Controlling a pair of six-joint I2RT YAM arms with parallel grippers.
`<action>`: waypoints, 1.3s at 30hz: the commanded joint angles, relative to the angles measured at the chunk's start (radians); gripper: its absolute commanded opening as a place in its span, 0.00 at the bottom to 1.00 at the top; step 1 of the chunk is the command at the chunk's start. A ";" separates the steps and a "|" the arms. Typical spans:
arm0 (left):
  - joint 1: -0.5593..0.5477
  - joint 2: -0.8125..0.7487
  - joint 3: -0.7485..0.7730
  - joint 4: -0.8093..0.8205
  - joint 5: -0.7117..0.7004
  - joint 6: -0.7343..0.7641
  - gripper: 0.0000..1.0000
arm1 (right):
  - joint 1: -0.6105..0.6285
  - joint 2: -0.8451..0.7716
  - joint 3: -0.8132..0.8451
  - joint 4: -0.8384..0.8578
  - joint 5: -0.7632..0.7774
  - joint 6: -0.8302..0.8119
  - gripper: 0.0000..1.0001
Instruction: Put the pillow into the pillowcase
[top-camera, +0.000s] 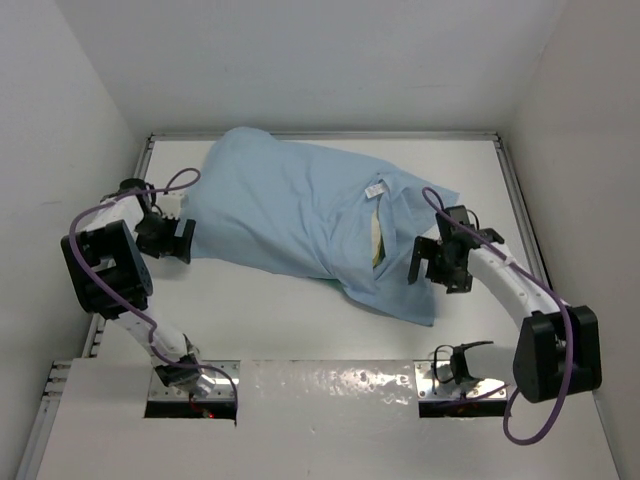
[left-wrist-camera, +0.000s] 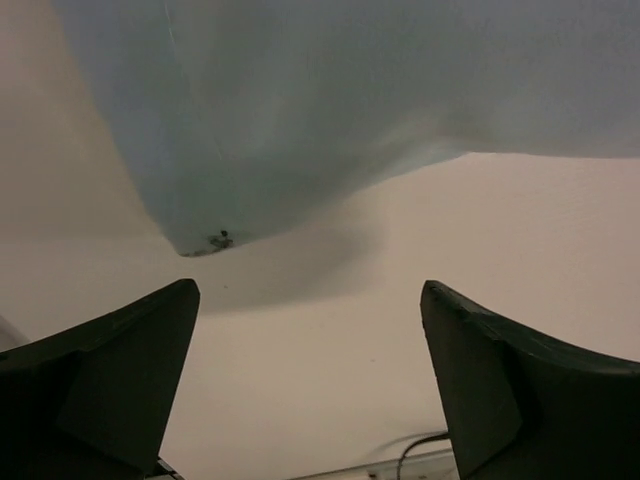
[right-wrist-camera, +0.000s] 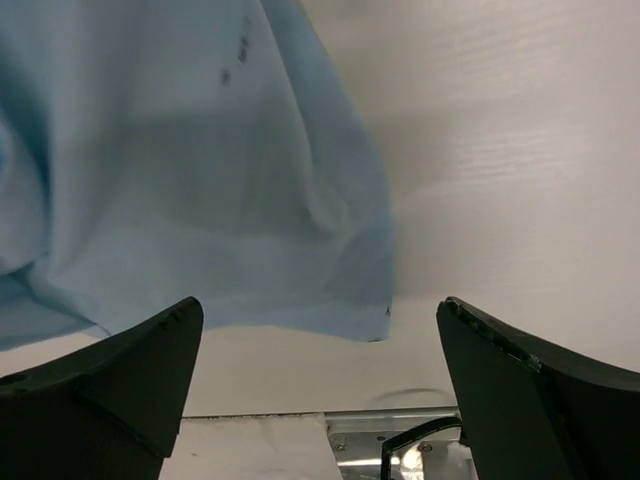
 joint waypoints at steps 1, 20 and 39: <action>-0.005 -0.048 -0.017 0.161 -0.046 0.074 0.92 | 0.001 -0.082 -0.089 0.059 -0.028 0.069 0.99; 0.018 0.084 -0.036 0.253 0.345 0.048 0.00 | 0.045 -0.178 -0.379 0.375 -0.090 0.202 0.00; 0.408 -0.254 1.213 0.172 0.637 -0.429 0.00 | 0.031 -0.063 1.336 -0.050 0.284 -0.133 0.00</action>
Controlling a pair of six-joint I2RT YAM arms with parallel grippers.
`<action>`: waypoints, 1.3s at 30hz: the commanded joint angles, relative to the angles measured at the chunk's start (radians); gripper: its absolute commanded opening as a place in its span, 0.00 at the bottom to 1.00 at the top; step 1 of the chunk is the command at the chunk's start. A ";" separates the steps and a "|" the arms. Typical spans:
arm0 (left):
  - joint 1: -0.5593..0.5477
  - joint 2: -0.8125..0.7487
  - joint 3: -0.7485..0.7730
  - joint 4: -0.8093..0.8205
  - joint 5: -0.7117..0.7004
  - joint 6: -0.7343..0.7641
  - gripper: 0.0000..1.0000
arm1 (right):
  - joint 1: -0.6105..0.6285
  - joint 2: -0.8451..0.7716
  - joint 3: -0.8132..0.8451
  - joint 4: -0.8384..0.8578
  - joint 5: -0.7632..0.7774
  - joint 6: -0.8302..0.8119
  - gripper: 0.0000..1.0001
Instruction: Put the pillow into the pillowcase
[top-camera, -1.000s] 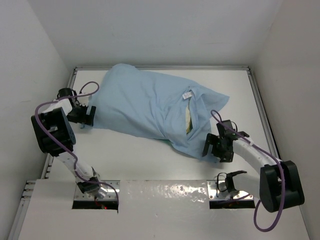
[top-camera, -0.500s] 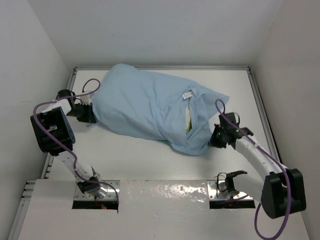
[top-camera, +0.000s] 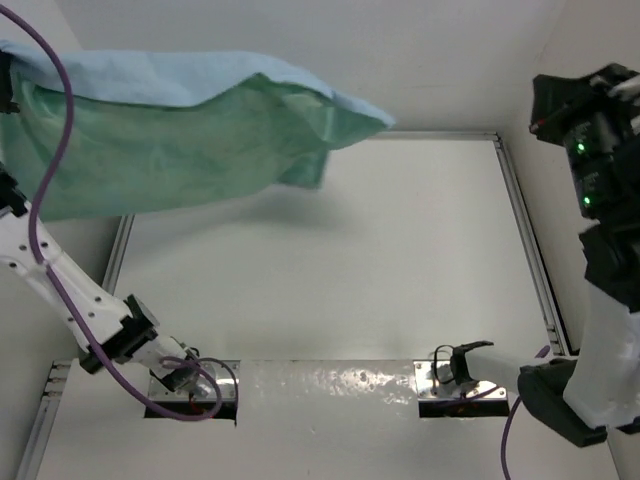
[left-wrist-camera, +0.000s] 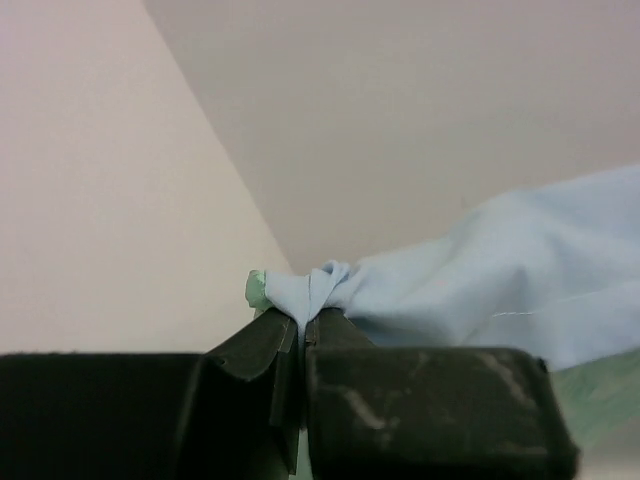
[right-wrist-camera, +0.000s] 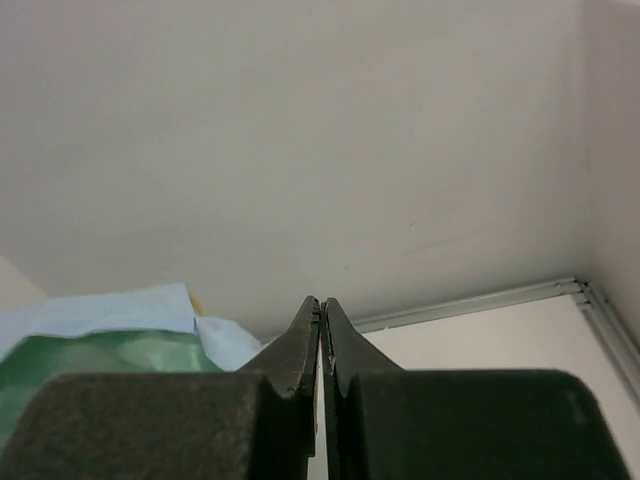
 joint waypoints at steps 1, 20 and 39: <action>-0.007 -0.024 0.081 0.010 0.013 -0.108 0.00 | -0.003 -0.031 0.018 -0.080 0.112 -0.075 0.00; -0.145 -0.050 0.026 0.496 0.400 -0.617 0.00 | 0.250 0.207 -0.409 0.031 -0.399 -0.165 0.65; -1.429 0.183 -0.059 -0.156 -0.766 0.084 0.00 | 0.428 0.205 -0.591 0.164 -0.119 -0.127 0.95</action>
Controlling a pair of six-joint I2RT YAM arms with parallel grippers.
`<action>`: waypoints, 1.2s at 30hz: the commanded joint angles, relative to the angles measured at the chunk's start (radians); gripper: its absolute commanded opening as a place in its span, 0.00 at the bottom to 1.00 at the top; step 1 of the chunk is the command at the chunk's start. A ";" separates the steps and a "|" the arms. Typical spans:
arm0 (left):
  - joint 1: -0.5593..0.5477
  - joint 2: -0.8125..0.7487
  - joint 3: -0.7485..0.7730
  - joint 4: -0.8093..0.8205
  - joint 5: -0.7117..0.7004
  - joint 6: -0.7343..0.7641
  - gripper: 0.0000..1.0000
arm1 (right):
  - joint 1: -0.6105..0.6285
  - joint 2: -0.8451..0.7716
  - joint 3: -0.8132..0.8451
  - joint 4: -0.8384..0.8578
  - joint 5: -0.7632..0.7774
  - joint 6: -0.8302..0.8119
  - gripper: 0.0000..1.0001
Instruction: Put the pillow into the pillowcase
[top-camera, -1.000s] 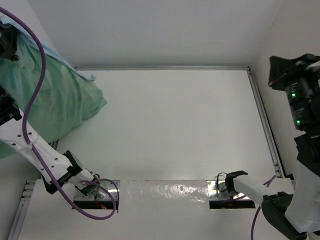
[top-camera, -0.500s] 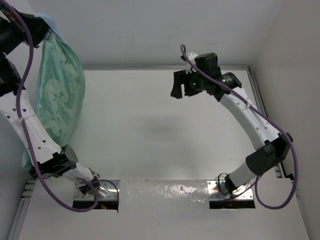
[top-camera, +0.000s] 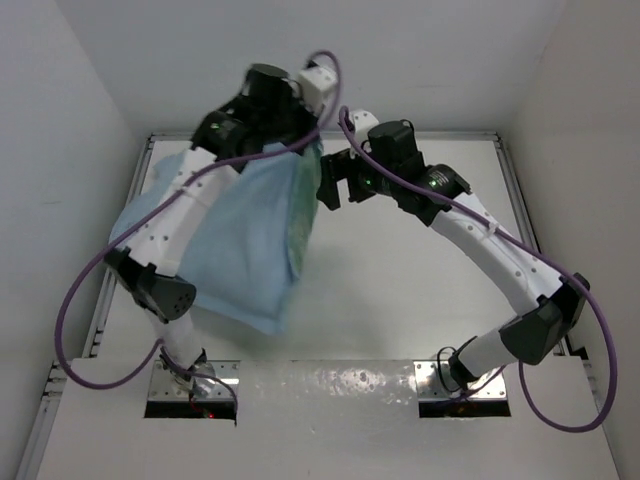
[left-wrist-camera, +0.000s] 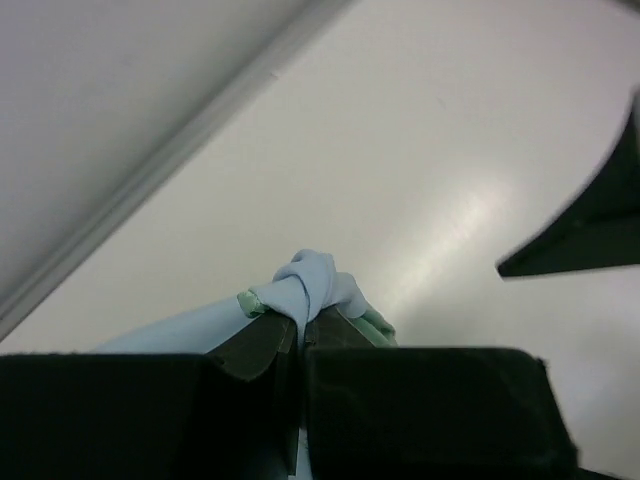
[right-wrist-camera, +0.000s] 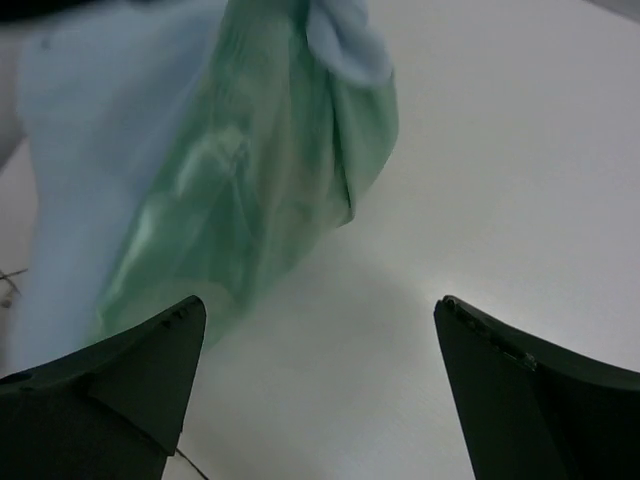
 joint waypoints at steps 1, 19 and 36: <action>-0.154 -0.009 0.139 -0.012 -0.114 0.071 0.00 | -0.054 -0.154 -0.110 -0.006 0.235 0.033 0.97; -0.630 0.008 0.076 0.046 -0.462 0.220 1.00 | -0.275 -0.401 -0.280 -0.226 0.349 0.041 0.99; 0.651 -0.078 -0.466 -0.029 0.133 0.062 1.00 | -0.184 -0.050 -0.531 -0.173 0.038 0.002 0.94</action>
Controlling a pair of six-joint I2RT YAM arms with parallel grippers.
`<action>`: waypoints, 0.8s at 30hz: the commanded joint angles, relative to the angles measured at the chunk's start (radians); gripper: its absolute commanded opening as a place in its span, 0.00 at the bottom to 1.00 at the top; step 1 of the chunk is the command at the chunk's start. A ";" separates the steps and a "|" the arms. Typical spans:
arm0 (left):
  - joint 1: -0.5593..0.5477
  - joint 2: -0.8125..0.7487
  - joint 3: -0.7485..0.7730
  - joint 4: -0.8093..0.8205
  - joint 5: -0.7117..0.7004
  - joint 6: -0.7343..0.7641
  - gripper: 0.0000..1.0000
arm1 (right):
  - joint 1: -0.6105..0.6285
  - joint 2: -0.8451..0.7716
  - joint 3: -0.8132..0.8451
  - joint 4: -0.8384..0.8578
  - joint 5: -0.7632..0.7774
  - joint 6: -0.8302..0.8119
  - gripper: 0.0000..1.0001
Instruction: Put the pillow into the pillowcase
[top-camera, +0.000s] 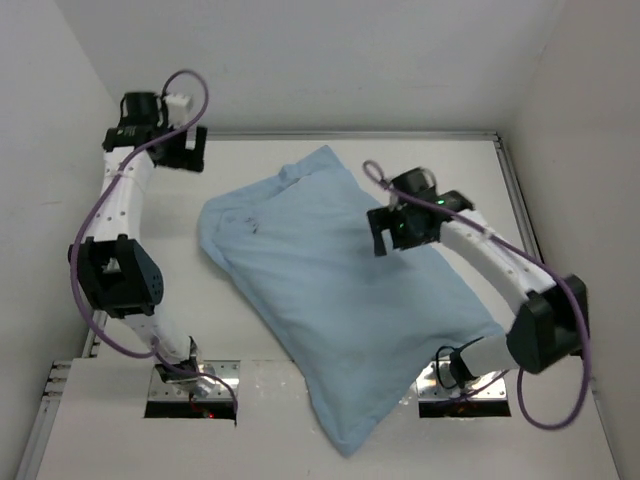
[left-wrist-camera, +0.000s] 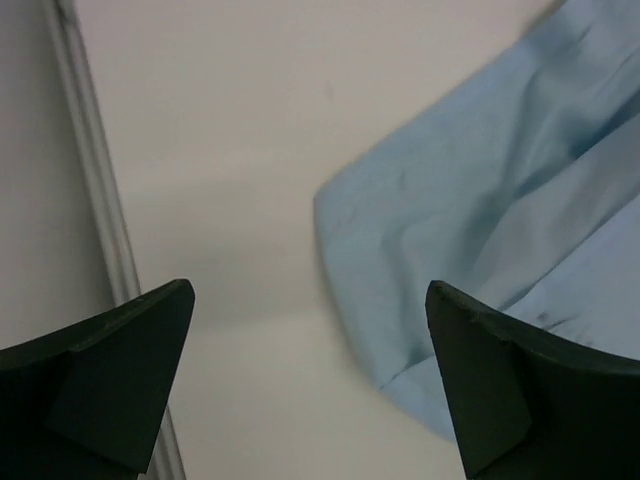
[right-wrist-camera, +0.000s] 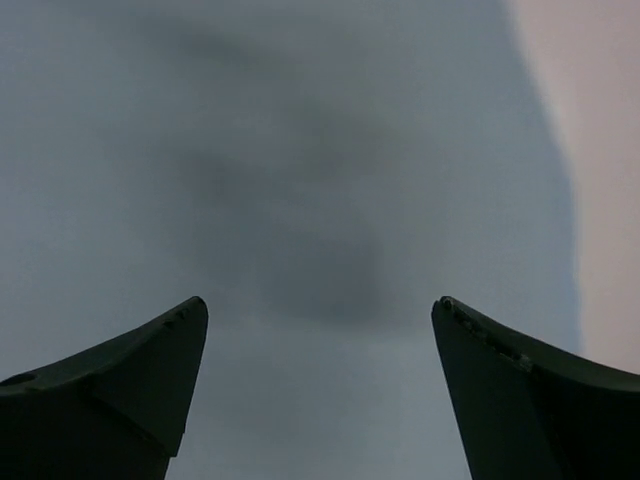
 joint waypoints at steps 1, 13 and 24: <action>0.131 -0.074 -0.171 -0.018 0.207 0.005 1.00 | 0.054 0.144 -0.163 0.144 -0.153 0.060 0.89; 0.371 -0.180 -0.442 0.080 0.098 0.192 1.00 | 0.052 1.002 1.265 -0.113 0.096 0.070 0.31; 0.390 -0.198 -0.845 0.266 -0.146 0.573 0.97 | 0.022 0.291 0.185 0.302 0.090 -0.092 0.99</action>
